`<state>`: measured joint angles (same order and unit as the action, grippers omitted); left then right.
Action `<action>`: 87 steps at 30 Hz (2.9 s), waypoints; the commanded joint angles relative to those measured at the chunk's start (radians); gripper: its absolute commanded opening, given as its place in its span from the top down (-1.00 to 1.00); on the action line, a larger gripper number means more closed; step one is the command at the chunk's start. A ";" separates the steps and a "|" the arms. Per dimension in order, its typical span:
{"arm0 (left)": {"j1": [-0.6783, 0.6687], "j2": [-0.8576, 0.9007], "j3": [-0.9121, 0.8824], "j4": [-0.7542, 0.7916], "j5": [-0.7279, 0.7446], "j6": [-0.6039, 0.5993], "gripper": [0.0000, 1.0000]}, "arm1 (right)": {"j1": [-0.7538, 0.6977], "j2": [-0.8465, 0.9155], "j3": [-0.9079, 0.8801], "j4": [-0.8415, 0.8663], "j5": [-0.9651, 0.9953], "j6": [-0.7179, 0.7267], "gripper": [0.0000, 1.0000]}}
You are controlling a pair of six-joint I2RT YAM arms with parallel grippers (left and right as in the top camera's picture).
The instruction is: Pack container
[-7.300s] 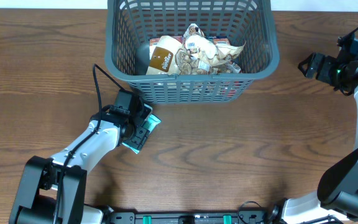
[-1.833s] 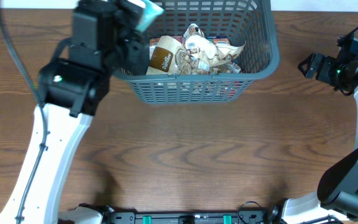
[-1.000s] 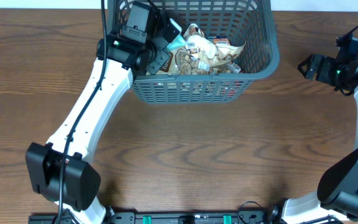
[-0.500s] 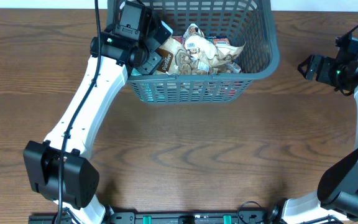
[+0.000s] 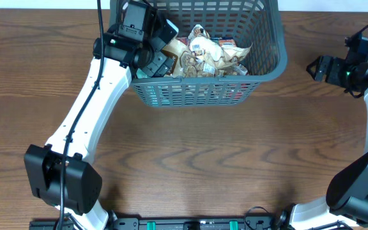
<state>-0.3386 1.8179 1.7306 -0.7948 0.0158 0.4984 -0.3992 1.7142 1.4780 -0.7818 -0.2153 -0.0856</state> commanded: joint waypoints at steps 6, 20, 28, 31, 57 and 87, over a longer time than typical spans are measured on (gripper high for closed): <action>0.000 -0.011 0.124 0.014 -0.002 0.002 -0.88 | 0.008 -0.028 0.018 0.036 0.000 -0.021 -0.96; 0.059 -0.082 0.278 0.064 -0.337 -0.193 -0.97 | 0.064 -0.134 0.178 0.190 0.064 -0.106 -0.98; 0.248 -0.159 0.276 0.020 -0.340 -0.392 -0.97 | 0.074 -0.140 0.266 0.162 0.150 -0.133 -0.98; 0.291 -0.183 0.258 -0.004 -0.340 -0.428 -0.97 | 0.074 -0.152 0.266 0.132 0.188 -0.140 -0.98; 0.322 -0.907 -0.705 0.373 -0.261 -0.470 -0.97 | 0.142 -0.671 -0.325 0.151 0.298 -0.044 -0.98; 0.322 -1.458 -0.954 0.072 -0.042 -0.451 -0.97 | 0.708 -1.024 -0.673 -0.075 0.459 0.232 -0.98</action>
<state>-0.0196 0.3691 0.7757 -0.7151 -0.0334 0.0418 0.2741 0.6964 0.8101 -0.8505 0.1730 0.0998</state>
